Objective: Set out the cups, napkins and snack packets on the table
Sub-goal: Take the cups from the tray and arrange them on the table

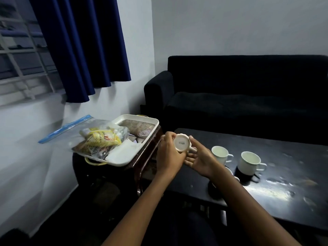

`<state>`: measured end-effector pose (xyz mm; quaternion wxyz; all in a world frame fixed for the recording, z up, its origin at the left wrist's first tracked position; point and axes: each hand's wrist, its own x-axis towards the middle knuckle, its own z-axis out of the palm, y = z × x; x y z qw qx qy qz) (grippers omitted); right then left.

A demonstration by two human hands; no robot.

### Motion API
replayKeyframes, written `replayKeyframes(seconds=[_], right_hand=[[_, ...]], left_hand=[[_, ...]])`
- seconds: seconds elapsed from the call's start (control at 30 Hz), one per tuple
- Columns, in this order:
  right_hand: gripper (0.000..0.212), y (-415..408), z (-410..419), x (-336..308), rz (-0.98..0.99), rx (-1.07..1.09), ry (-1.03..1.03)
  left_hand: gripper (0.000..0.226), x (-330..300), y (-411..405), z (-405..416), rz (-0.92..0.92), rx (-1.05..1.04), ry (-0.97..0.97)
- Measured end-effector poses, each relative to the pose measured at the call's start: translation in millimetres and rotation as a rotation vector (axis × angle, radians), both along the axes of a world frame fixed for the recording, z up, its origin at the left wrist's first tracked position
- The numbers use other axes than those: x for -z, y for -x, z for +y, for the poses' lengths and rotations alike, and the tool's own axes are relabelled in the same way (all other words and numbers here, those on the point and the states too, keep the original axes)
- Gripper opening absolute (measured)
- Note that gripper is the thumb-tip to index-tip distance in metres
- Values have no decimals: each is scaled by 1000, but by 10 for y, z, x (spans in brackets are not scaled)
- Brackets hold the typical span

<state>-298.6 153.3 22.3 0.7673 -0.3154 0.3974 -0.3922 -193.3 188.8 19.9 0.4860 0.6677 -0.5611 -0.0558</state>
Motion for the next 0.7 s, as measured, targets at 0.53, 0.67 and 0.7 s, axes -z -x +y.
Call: replayKeyframes(seconds=[0.53,0.67,0.7], right_hand=[[60,655,112,320,-24,53,316],[64,810,137,360,23,36,372],[66,852,143,369,44,23,381]], left_hand=[[46,14,203,-116,577,265,-397],[26,2,229,-105,544,402,-464],[26,7,246,-97,538,410,-474]])
